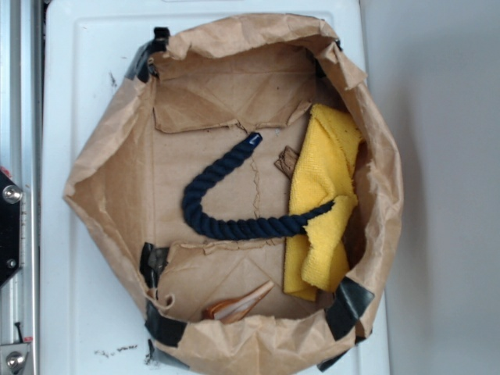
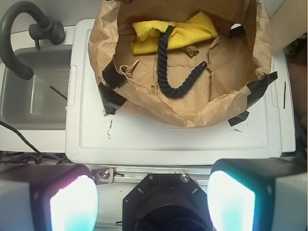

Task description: Grab the blue rope.

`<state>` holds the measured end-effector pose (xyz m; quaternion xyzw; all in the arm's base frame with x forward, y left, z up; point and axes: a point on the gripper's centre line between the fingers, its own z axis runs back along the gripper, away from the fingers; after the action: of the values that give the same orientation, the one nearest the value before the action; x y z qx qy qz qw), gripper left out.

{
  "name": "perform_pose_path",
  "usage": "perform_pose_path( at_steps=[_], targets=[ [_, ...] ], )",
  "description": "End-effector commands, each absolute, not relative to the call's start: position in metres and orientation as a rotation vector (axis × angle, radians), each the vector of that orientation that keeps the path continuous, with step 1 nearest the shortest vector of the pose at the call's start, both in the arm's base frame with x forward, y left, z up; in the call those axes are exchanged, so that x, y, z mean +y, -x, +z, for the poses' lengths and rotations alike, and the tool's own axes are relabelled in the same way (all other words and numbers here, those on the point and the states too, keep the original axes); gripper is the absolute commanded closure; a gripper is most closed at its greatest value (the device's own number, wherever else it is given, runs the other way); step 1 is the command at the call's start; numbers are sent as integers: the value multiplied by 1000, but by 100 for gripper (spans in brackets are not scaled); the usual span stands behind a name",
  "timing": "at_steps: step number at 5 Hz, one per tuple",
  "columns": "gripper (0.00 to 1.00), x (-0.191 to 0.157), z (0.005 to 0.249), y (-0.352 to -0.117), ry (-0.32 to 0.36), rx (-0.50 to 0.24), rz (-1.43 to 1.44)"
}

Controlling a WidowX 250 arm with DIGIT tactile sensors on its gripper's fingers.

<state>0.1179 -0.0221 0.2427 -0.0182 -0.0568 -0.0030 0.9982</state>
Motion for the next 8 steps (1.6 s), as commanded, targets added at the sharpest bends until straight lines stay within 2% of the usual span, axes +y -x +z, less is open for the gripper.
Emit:
perform_pose_path(
  at_steps=[1,2,3,4,5,6,7,8],
  targets=[
    [0,-22,243,-118,36,-114,-6],
    [0,-34,243,-152,-16,-137,190],
    [0,-40,232,-191,-53,-130,335],
    [0,-28,214,-219,-11,-143,525],
    [0,-3,186,-248,82,-128,634],
    [0,14,166,-261,117,-122,653],
    [0,23,147,-266,82,-101,654],
    [0,23,147,-266,82,-101,654]
  ],
)
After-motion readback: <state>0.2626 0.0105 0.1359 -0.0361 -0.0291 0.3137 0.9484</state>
